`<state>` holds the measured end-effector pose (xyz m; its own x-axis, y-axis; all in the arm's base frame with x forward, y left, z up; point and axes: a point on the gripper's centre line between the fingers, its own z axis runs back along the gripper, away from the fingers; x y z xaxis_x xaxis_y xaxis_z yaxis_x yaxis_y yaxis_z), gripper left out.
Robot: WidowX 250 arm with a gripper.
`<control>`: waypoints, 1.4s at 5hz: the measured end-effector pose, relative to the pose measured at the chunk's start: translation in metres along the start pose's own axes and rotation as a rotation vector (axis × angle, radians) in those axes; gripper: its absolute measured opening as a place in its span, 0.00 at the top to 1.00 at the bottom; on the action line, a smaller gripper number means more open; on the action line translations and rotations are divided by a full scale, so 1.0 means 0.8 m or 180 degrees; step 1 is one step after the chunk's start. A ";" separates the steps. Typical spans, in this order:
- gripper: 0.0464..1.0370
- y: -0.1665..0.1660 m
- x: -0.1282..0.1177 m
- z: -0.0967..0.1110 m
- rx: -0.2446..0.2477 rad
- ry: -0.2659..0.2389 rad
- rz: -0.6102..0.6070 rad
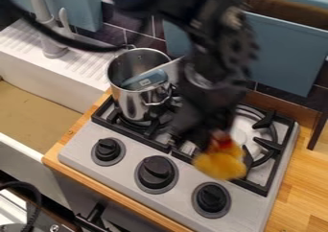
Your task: Put the orange object inside the pot
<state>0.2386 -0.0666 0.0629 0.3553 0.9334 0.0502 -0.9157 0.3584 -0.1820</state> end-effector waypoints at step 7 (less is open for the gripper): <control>0.64 -0.010 0.213 0.046 -0.0167 -0.0143 0.1176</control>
<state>0.2992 0.0902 0.1086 -0.0070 0.9999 0.0145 -0.9693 -0.0032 -0.2459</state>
